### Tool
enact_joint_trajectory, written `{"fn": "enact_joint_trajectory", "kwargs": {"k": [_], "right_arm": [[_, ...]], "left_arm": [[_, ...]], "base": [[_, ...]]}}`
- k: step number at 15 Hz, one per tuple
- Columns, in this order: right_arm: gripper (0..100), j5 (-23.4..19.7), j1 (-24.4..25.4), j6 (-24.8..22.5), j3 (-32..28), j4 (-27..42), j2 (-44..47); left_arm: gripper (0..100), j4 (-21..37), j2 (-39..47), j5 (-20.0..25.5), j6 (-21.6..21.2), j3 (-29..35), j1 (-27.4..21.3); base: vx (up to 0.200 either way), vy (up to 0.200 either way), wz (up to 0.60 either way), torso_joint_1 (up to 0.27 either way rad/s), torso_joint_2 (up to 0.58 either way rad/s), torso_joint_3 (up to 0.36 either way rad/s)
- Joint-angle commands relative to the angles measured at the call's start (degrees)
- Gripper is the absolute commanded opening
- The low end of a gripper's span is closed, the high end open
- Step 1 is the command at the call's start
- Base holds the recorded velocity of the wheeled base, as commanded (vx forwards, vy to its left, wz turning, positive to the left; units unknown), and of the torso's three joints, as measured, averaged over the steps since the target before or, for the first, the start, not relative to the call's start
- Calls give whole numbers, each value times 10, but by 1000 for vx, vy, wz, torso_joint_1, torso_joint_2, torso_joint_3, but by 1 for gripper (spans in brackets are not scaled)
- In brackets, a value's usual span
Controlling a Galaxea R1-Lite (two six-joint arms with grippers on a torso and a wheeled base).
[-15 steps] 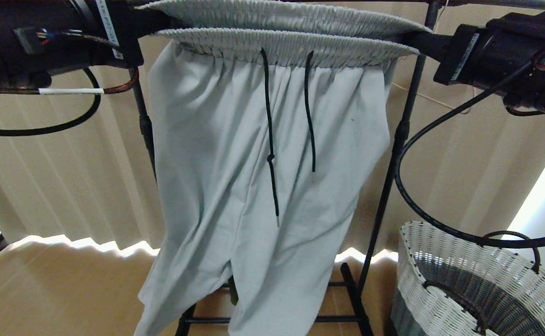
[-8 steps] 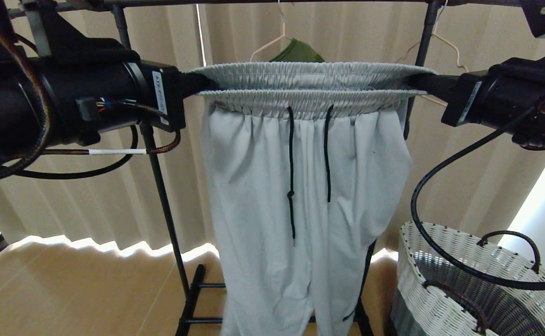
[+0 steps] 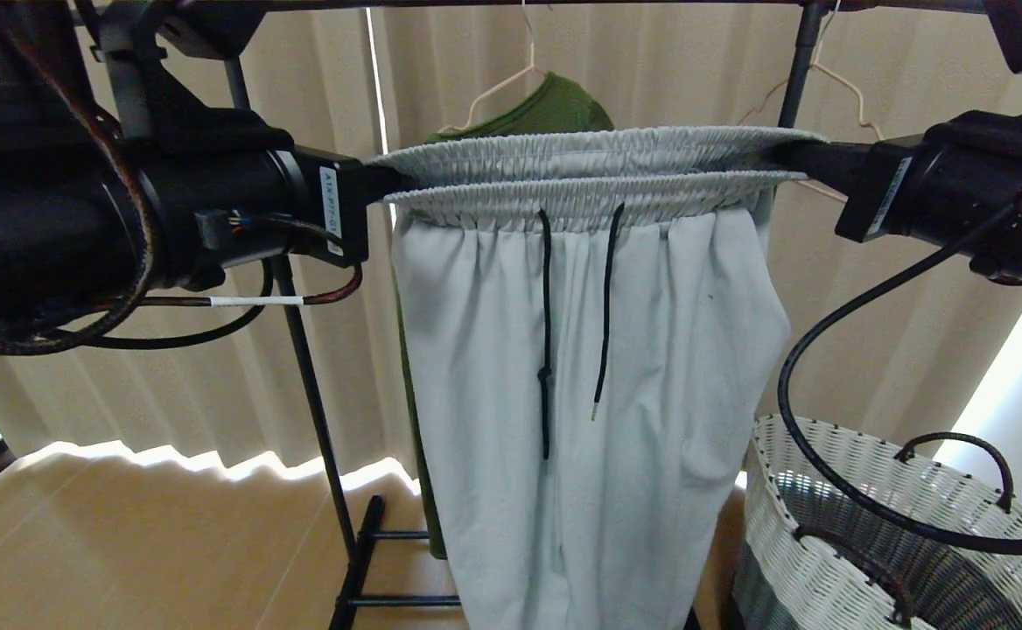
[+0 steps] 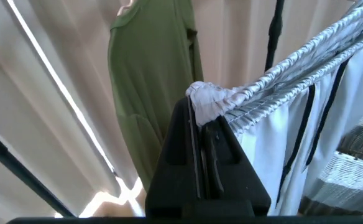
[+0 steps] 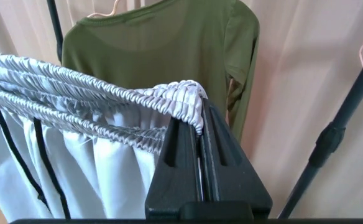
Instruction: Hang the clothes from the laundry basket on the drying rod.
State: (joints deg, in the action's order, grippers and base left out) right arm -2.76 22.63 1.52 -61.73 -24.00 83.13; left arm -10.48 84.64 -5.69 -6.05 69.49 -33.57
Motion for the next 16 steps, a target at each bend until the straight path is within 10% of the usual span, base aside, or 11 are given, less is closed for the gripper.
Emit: {"fn": "enact_joint_trajectory", "kwargs": {"k": [1, 6, 16], "right_arm": [[0, 0, 0, 0, 0, 0, 0], [0, -2, -19, -5, 25, 68, -71], [0, -5, 91, -4, 102, 180, -213]], "left_arm": [[0, -1, 10, -2, 0, 1, -1], [0, 1, 37, -126, 2, 16, -34], [0, 0, 160, -187, 9, 144, -33]], "base": [[0, 0, 0, 0, 0, 0], [0, 0, 0, 0, 0, 0], [0, 0, 0, 0, 0, 0]]}}
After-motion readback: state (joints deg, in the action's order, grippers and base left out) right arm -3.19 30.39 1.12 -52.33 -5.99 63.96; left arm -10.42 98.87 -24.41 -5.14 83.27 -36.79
